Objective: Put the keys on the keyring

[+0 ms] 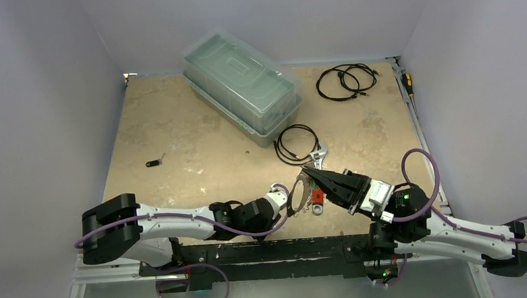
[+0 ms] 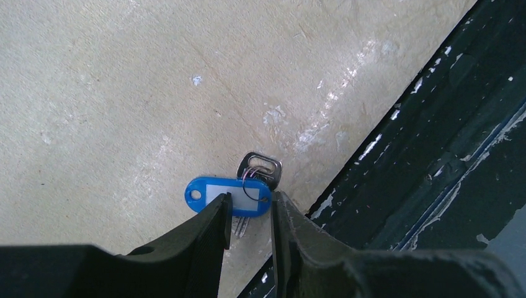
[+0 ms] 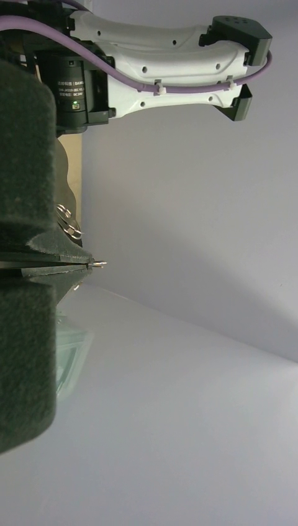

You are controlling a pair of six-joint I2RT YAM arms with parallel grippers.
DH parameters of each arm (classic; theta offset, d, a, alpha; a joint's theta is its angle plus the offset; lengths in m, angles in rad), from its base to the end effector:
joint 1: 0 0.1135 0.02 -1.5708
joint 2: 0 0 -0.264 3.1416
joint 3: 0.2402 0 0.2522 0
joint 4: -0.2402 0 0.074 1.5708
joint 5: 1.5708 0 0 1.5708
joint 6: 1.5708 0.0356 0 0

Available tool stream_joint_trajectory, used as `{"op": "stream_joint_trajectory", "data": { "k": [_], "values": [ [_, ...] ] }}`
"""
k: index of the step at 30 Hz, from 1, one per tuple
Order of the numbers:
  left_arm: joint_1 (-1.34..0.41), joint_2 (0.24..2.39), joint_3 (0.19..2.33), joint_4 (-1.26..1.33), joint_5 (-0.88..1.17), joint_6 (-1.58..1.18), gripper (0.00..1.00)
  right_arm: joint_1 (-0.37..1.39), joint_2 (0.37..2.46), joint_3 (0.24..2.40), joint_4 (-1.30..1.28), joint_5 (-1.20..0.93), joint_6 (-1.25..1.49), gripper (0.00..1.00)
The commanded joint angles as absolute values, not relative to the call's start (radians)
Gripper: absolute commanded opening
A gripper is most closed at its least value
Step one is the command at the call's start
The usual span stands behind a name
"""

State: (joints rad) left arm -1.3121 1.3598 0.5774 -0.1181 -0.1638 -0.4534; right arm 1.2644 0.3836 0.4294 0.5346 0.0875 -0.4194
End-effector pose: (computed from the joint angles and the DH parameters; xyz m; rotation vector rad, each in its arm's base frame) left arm 0.0692 -0.2388 0.1560 0.9910 2.3390 -0.5508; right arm 0.0357 0.1027 0.3435 -0.7020 0.7371 0.7297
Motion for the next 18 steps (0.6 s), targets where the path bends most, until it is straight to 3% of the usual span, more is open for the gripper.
{"op": "stream_joint_trajectory", "data": {
  "k": [1, 18],
  "values": [
    [-1.324, 1.371, 0.618, -0.107, -0.194, -0.456, 0.31, 1.269, 0.387, 0.442, 0.577, 0.104, -0.417, 0.00],
    [-1.399, 1.436, 0.688, -0.161, -0.326, -0.433, 0.33, 1.269, 0.387, 0.445, 0.570, 0.103, -0.416, 0.00]
  ]
}}
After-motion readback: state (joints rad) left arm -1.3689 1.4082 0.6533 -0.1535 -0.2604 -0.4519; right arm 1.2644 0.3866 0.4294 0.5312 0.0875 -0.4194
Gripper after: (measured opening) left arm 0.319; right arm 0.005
